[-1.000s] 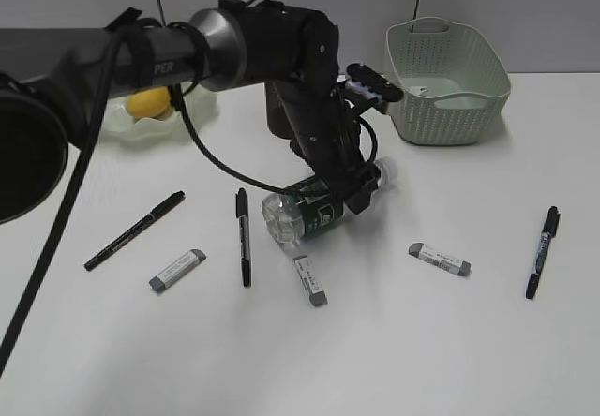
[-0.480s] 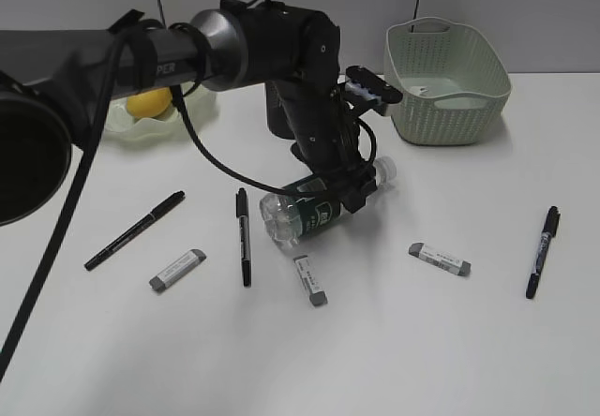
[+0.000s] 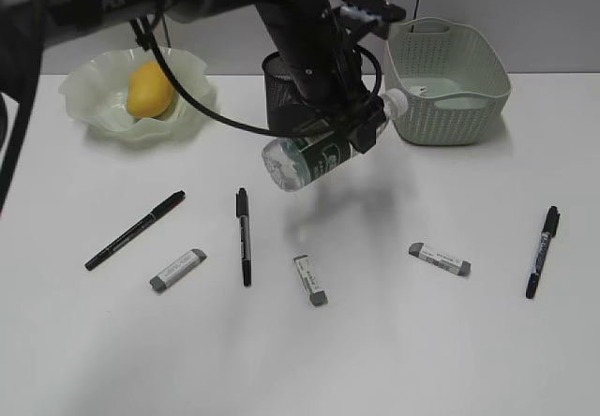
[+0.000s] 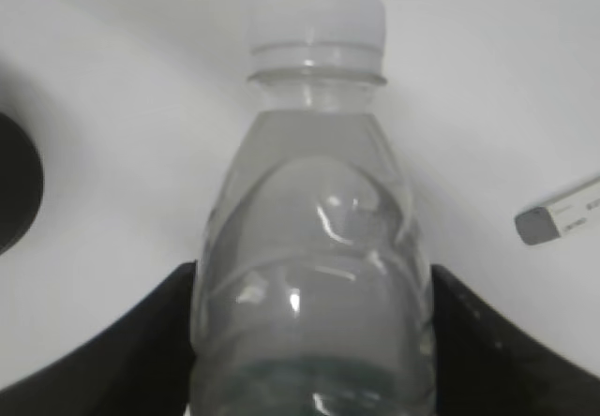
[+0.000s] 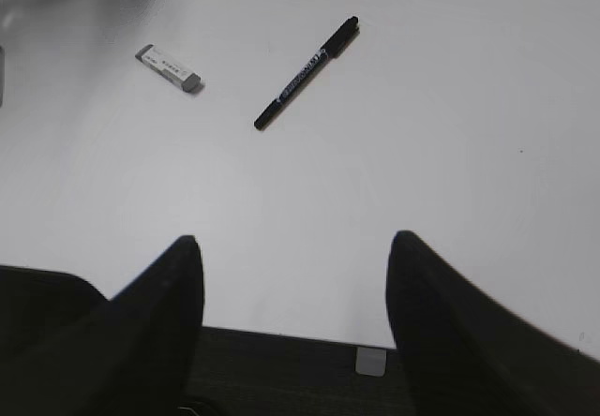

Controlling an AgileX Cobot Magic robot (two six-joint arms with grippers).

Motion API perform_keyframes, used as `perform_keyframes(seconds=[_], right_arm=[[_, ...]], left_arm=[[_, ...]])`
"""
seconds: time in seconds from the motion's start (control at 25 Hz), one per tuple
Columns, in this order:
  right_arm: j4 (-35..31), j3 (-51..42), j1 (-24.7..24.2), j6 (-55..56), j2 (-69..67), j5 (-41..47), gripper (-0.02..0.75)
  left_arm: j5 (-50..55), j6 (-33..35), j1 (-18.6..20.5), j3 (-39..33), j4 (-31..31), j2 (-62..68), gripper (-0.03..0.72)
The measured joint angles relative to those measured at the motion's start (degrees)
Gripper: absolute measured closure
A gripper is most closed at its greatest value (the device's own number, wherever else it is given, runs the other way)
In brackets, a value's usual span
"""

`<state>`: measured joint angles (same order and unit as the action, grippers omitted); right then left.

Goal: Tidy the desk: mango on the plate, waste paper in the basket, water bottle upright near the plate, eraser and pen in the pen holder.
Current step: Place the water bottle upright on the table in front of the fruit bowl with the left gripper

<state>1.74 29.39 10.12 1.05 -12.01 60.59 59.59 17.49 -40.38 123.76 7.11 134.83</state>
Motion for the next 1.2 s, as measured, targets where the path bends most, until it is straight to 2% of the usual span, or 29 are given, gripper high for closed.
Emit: perform_keyframes(seconds=[0.24, 0.56, 0.72, 0.88, 0.96, 1.08, 1.2], right_arm=[[0.0, 0.0, 0.0, 0.0, 0.0, 0.0, 0.248], [0.0, 0.0, 0.0, 0.0, 0.0, 0.0, 0.248], [0.0, 0.0, 0.0, 0.0, 0.0, -0.1, 0.248], [0.0, 0.0, 0.0, 0.0, 0.0, -0.1, 0.248], [0.0, 0.0, 0.0, 0.0, 0.0, -0.1, 0.248], [0.0, 0.0, 0.0, 0.0, 0.0, -0.1, 0.248], [0.0, 0.0, 0.0, 0.0, 0.0, -0.1, 0.248]], left_arm=[[2.9, -0.2, 4.3, 0.2, 5.9, -4.5, 0.180], [8.9, -1.3, 11.2, 0.2, 7.9, -12.3, 0.180], [8.2, -1.6, 15.6, -4.5, 8.7, -18.8, 0.180], [3.2, -1.7, 20.2, -16.8, 8.7, -27.8, 0.180], [-1.9, -1.7, 23.0, -25.9, 8.8, -33.6, 0.180], [-14.0, -1.7, 27.3, -41.5, 8.8, -43.9, 0.180], [-27.5, -1.7, 29.7, -55.0, 8.8, -52.5, 0.180]])
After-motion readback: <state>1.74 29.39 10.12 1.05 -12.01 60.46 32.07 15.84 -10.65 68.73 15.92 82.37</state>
